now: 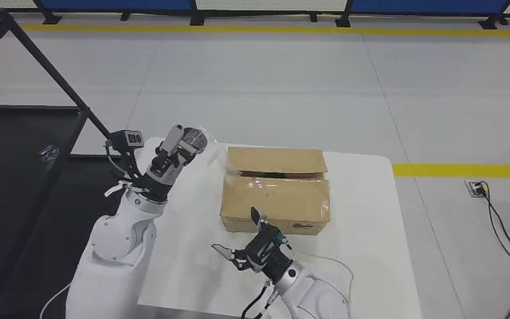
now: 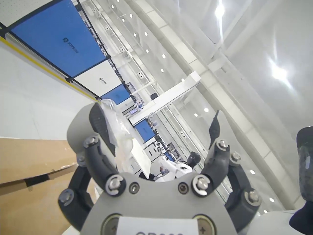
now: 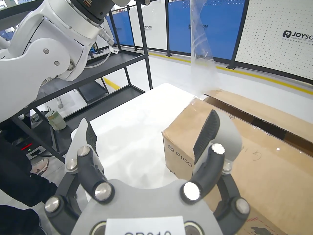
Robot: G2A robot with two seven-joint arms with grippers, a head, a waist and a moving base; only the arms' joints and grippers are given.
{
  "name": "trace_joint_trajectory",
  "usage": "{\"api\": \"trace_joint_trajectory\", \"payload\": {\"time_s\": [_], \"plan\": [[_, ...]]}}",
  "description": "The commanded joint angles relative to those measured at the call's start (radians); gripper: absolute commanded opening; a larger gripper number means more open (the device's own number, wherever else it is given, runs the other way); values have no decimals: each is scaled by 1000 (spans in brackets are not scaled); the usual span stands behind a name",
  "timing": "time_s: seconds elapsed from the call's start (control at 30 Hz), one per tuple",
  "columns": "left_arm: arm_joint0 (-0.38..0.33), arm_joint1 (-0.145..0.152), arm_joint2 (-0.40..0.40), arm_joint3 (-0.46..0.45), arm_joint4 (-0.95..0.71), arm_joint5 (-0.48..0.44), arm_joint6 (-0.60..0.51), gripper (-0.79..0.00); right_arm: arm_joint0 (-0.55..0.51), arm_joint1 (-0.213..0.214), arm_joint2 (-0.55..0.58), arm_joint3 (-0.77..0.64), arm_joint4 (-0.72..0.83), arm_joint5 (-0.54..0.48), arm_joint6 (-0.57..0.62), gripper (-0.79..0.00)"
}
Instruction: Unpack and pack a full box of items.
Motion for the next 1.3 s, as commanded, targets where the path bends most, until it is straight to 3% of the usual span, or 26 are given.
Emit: {"api": "trace_joint_trajectory", "payload": {"time_s": [0.0,0.13,0.37,0.4,0.43,0.6,0.97,1.13,1.27], "plan": [[5,-1,3,15,9,-2,16,0,0,0,0,0,0,0,0,0],[4,-1,11,22,5,-6,7,0,-4,-3,4,11,22,1,2,0],[6,-2,26,17,-28,0,-26,0,2,-25,-23,27,6,112,-88,0],[7,-2,26,15,-33,1,-31,0,7,-29,-26,32,7,121,-90,-326],[10,-1,26,12,-38,2,-34,0,15,-32,-32,38,10,124,-87,-453],[25,-1,29,-7,-56,-1,-52,0,55,-51,-51,79,38,145,-81,-610],[42,0,33,-30,-88,-6,-75,0,69,-76,-49,110,41,202,-105,-671],[43,0,34,-32,-95,-4,-82,0,66,-81,-42,118,28,196,-105,-785],[43,2,30,-31,-81,0,-84,0,56,-82,-30,117,11,192,-101,-785]]}}
